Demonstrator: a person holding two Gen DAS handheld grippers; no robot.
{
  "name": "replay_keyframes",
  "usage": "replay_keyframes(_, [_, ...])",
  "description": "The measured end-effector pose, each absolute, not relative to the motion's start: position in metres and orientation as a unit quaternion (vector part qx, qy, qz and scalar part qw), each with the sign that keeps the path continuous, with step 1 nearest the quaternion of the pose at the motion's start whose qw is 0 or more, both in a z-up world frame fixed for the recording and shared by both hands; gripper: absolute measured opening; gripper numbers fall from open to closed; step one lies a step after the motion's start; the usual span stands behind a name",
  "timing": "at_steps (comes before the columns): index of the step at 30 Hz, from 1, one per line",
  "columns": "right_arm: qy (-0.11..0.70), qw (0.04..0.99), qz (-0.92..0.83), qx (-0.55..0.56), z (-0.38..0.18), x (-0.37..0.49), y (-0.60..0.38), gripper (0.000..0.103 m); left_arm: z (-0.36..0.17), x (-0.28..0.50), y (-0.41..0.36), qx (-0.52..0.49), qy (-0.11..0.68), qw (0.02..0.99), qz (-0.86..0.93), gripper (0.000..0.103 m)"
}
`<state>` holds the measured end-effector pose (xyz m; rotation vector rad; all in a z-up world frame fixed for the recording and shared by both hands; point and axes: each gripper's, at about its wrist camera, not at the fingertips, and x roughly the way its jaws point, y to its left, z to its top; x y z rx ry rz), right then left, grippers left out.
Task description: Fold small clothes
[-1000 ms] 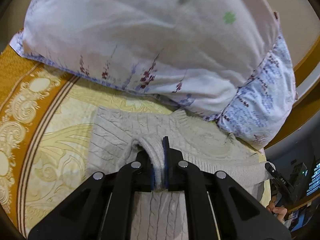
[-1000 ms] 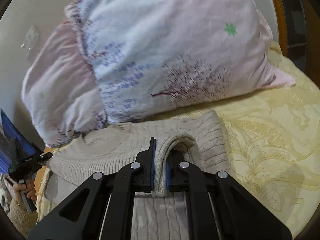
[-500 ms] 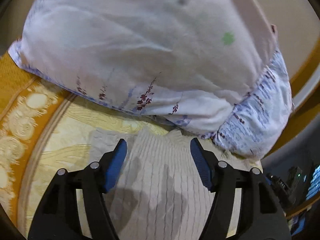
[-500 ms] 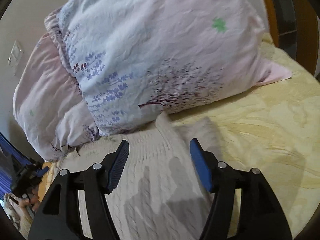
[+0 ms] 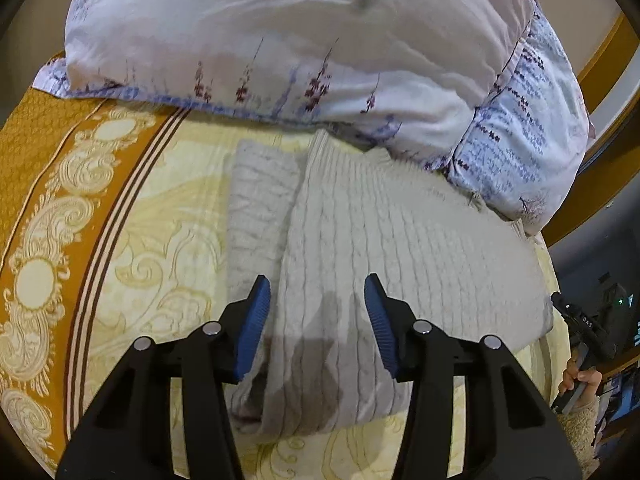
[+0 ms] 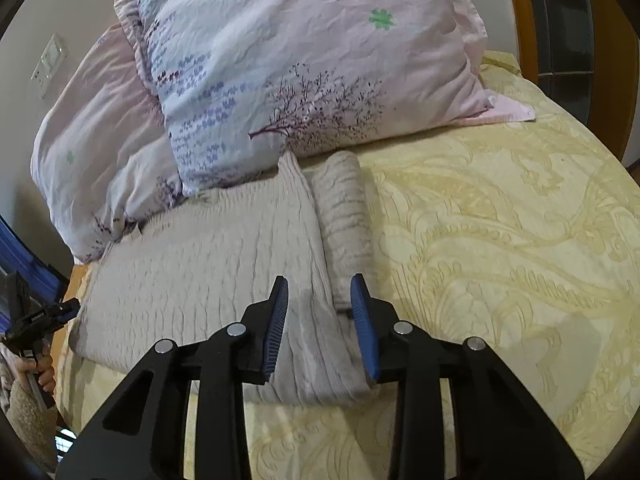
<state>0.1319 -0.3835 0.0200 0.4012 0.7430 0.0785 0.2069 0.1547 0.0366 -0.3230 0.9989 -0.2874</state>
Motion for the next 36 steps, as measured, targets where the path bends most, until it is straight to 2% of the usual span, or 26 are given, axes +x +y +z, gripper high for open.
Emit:
replay_keyframes(5, [0.377, 0.908, 0.045, 0.178, 0.014, 0.128, -0.377, 0.035, 0.032, 0.204, 0.150, -0.145, 0.483, 0.852, -0.138, 0.044])
replay_keyframes(7, [0.382, 0.907, 0.048, 0.172, 0.011, 0.128, -0.374, 0.022, 0.030, 0.204, 0.148, -0.140, 0.487, 0.851, -0.138, 0.041])
replay_keyframes(9, [0.386, 0.905, 0.051, 0.170, 0.007, 0.128, -0.372, 0.016, 0.028, 0.204, 0.148, -0.136, 0.490, 0.851, -0.134, 0.035])
replay_keyframes(12, [0.382, 0.906, 0.054, 0.175, 0.006, 0.126, -0.373, 0.013, 0.026, 0.203, 0.151, -0.143, 0.493, 0.847, -0.135, 0.025])
replay_keyframes(14, [0.375, 0.907, 0.055, 0.181, 0.007, 0.123, -0.375, 0.012, 0.025, 0.203, 0.153, -0.151, 0.496, 0.844, -0.139, 0.011])
replay_keyframes(15, [0.371, 0.909, 0.055, 0.183, 0.009, 0.122, -0.375, 0.012, 0.025, 0.203, 0.154, -0.152, 0.497, 0.843, -0.139, 0.009])
replay_keyframes(21, [0.353, 0.916, 0.050, 0.186, 0.022, 0.106, -0.375, 0.011, 0.032, 0.199, 0.160, -0.147, 0.494, 0.843, -0.153, 0.007])
replay_keyframes(29, [0.393, 0.905, 0.005, 0.165, 0.002, 0.115, -0.375, 0.011, 0.024, 0.195, 0.169, -0.149, 0.501, 0.838, -0.159, 0.007])
replay_keyframes(36, [0.399, 0.906, -0.002, 0.139, 0.006, 0.120, -0.368, 0.013, 0.026, 0.188, 0.167, -0.135, 0.489, 0.846, -0.162, 0.009])
